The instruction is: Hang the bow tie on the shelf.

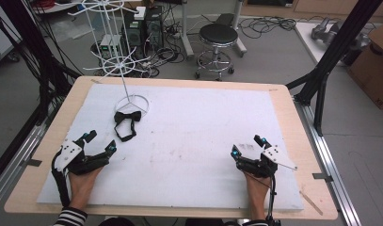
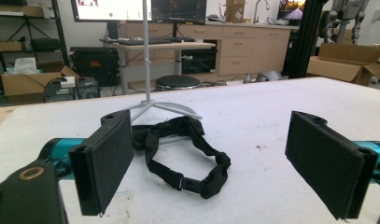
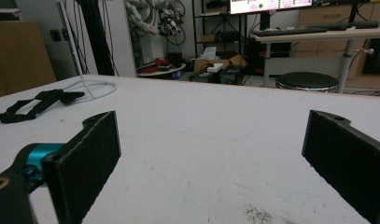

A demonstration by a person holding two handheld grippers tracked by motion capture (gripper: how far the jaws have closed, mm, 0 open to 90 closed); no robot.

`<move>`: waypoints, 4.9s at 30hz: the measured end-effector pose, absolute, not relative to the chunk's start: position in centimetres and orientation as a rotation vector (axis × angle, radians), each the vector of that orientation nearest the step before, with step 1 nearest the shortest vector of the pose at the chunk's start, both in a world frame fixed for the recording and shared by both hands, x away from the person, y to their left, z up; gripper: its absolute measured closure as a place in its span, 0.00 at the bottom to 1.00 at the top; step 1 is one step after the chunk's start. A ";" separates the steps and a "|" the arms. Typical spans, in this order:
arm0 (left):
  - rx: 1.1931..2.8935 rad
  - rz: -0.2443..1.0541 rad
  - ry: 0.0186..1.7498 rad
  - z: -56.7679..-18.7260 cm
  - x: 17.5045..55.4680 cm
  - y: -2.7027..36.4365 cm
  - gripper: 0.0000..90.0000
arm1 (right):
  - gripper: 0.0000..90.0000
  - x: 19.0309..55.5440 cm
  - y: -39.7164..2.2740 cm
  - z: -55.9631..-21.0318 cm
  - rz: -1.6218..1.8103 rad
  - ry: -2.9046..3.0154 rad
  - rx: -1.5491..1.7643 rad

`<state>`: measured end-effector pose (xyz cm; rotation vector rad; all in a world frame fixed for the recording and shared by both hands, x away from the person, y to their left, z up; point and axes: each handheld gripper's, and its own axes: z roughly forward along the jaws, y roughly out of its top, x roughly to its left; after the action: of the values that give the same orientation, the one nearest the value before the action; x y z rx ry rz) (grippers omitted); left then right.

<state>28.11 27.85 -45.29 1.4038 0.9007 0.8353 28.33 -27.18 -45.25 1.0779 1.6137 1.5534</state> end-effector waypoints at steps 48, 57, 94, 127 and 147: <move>1.807 0.683 1.175 -39.7 38.3 27.7 0.15 | 0.04 28.4 -27.3 -45.3 1.565 1.609 1.084; 1.876 0.666 1.224 -39.6 40.1 27.3 0.15 | 0.04 28.4 -27.3 -45.3 1.569 1.608 1.088; 1.938 0.490 1.410 -43.2 42.9 27.1 0.37 | 0.04 28.4 -27.2 -45.3 1.561 1.610 1.082; 2.019 0.567 1.393 -43.3 42.5 25.5 0.92 | 0.04 28.4 -27.2 -45.2 1.558 1.612 1.080; 1.957 0.635 1.330 -41.8 41.0 26.7 0.96 | 0.04 28.4 -27.2 -45.3 1.555 1.614 1.079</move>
<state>41.05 26.70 -41.81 1.9574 1.3298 0.6346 28.37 -27.18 -45.25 1.0788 1.6138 1.5552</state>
